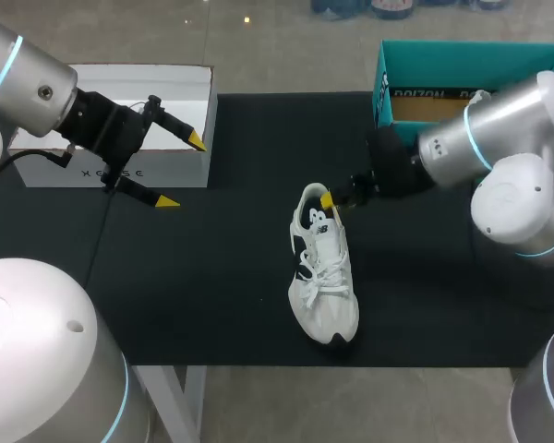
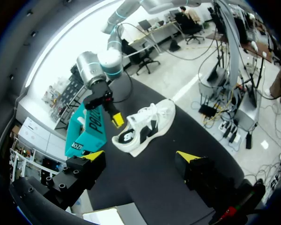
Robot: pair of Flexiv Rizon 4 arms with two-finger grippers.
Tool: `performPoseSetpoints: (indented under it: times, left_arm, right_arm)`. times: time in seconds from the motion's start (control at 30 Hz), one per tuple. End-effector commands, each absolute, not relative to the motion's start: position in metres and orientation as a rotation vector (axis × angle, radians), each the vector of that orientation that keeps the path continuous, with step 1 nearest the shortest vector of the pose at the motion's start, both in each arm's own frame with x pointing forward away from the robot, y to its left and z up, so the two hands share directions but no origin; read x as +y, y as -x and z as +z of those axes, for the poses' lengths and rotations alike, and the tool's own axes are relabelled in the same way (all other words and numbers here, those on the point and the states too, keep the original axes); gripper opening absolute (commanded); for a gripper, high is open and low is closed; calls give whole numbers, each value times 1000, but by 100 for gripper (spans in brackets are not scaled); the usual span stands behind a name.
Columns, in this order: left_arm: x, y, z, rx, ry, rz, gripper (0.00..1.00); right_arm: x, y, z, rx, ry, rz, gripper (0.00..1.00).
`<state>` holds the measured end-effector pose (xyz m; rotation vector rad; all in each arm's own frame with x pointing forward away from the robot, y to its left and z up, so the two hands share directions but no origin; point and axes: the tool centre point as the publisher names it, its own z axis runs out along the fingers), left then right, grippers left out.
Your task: Take the shoe out of the shoebox, open the shoe tongue, remove and reinsert the insole, then place the shoe into the shoebox
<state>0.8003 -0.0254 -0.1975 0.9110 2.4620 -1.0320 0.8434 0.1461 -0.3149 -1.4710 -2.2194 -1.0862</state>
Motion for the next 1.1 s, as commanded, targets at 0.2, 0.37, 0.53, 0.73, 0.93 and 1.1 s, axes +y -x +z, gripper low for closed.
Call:
performPoseSetpoints:
  times: [0.2,0.37,0.53,0.73,0.93,1.1]
  left_arm:
    - [-25,-800,-197,2466,-911,-1026,100]
    - [-25,-800,-197,2466,-911,-1026,100]
    - [-25,-800,-197,2466,-911,-1026,100]
    - [-25,-800,-197,2466,-911,-1026,100]
    - [-25,-800,-197,2466,-911,-1026,100]
    - [-25,-800,-197,2466,-911,-1026,100]
  right_arm:
    - [163,-849,-297,-2413,1749,-635,100]
    - [173,-854,-293,-2449,1827,-458,100]
    - [174,-854,-296,-2459,1842,-397,100]
    - [168,-848,-299,-2453,1875,-361,85]
    - [161,-845,-307,-2414,1928,-341,0]
    - [161,-843,-314,-2414,1935,-332,0]
